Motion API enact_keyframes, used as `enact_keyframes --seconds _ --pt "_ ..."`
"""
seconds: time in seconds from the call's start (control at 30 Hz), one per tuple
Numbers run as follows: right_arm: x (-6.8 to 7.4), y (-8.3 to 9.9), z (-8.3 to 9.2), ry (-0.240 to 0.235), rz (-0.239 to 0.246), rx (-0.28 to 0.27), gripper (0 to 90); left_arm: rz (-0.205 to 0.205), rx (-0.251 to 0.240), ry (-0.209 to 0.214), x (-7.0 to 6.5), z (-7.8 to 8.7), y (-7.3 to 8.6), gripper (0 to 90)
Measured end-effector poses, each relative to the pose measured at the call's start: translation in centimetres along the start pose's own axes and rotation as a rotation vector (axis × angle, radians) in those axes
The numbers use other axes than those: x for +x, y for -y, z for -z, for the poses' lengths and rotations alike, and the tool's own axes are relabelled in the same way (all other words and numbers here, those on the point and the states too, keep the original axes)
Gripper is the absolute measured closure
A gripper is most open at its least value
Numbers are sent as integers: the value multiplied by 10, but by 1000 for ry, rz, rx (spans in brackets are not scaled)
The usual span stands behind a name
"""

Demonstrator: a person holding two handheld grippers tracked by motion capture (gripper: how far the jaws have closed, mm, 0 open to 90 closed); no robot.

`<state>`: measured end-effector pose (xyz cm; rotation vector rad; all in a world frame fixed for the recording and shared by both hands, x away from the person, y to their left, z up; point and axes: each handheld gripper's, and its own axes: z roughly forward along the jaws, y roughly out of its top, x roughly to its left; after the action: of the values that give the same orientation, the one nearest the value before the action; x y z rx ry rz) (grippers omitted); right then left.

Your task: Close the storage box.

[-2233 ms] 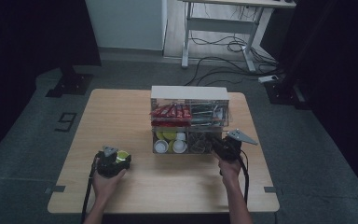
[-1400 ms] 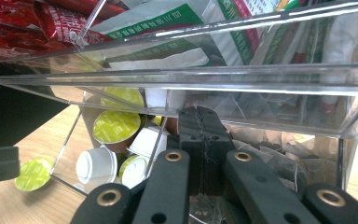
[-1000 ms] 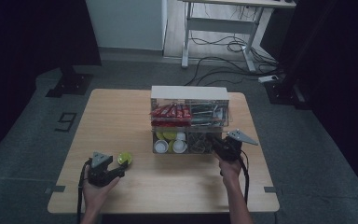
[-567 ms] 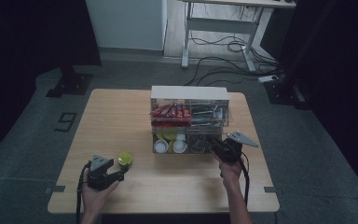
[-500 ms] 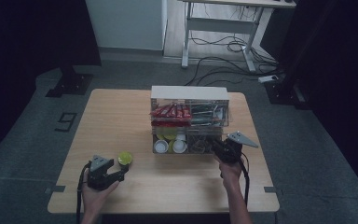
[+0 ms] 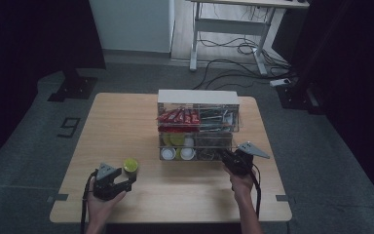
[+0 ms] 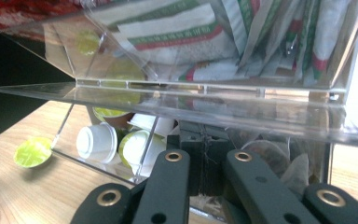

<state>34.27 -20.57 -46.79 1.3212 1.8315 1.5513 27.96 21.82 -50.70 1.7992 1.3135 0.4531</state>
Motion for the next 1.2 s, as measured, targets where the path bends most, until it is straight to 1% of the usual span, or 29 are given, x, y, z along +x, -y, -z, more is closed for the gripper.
enact_keyframes --seconds 0.13,0.43,0.53,0.7,1.2 --pt "0 3 1 -4 -4 6 889 1 5 3 0 -1 1 321" --pt "-2 11 7 7 -8 24 890 0 9 11 -4 -2 2 321" --pt "-2 14 8 11 -6 38 889 -4 8 11 -5 0 2 321" --pt "-4 21 9 10 -12 57 889 3 11 11 -3 -1 2 322" --pt "-3 31 6 13 -5 100 888 11 16 8 -1 -1 3 327"
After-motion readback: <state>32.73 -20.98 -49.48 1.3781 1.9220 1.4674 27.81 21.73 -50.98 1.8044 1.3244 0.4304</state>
